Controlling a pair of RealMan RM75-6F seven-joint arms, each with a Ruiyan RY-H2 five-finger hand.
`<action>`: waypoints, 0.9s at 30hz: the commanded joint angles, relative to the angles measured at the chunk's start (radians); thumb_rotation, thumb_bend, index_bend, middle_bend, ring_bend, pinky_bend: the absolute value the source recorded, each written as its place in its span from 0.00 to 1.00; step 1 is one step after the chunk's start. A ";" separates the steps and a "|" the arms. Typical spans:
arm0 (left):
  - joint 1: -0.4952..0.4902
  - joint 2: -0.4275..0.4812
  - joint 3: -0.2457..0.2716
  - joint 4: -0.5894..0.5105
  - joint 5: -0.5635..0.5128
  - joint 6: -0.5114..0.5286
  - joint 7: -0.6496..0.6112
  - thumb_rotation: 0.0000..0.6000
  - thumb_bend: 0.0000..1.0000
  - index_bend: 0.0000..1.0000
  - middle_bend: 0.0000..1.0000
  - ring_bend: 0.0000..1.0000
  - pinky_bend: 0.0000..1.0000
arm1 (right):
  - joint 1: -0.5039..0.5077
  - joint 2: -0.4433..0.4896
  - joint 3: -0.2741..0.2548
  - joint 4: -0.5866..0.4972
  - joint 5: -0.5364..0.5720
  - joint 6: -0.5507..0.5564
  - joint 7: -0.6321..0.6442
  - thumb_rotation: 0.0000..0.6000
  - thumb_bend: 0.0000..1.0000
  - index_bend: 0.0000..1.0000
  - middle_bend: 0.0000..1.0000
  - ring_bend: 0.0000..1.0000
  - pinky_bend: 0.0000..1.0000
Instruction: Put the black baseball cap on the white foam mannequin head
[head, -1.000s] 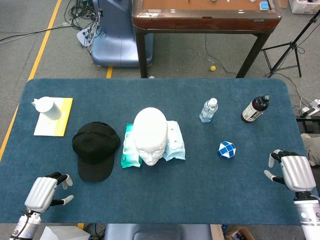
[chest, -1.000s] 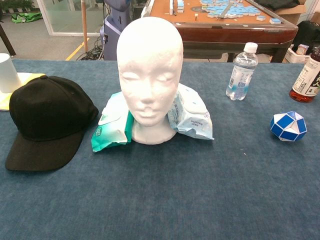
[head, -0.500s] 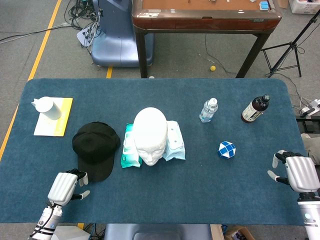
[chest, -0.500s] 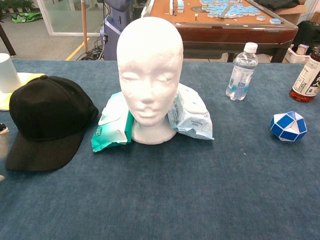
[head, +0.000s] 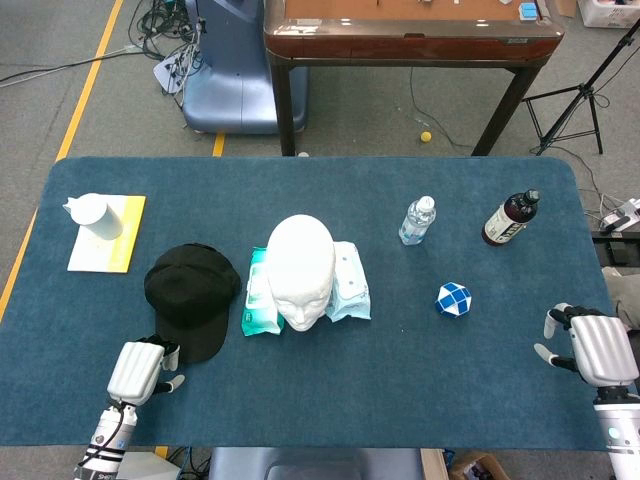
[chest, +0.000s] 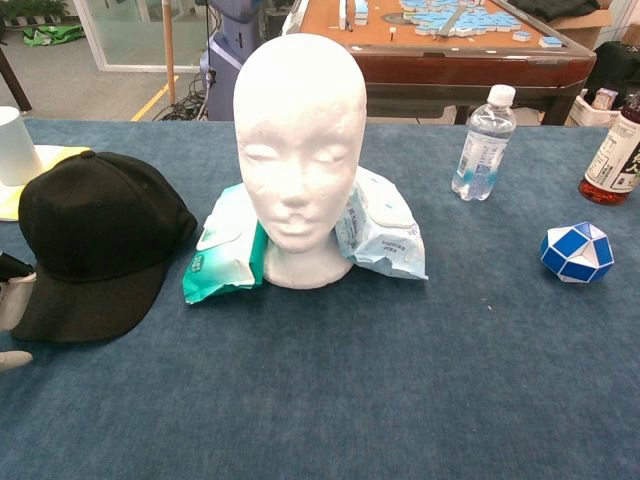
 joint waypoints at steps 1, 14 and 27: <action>-0.004 -0.017 -0.001 0.030 -0.005 0.001 0.005 1.00 0.04 0.71 0.70 0.49 0.59 | -0.001 -0.003 -0.001 0.004 0.001 -0.001 0.003 1.00 0.12 0.66 0.54 0.53 0.53; -0.013 -0.057 0.006 0.114 -0.008 0.001 -0.017 1.00 0.04 0.73 0.72 0.50 0.60 | -0.005 -0.010 -0.005 0.015 0.003 -0.002 0.012 1.00 0.12 0.66 0.54 0.53 0.53; -0.034 -0.096 -0.025 0.171 -0.064 -0.031 0.006 1.00 0.04 0.73 0.72 0.50 0.60 | -0.010 -0.017 -0.011 0.032 0.008 -0.008 0.024 1.00 0.12 0.66 0.54 0.53 0.53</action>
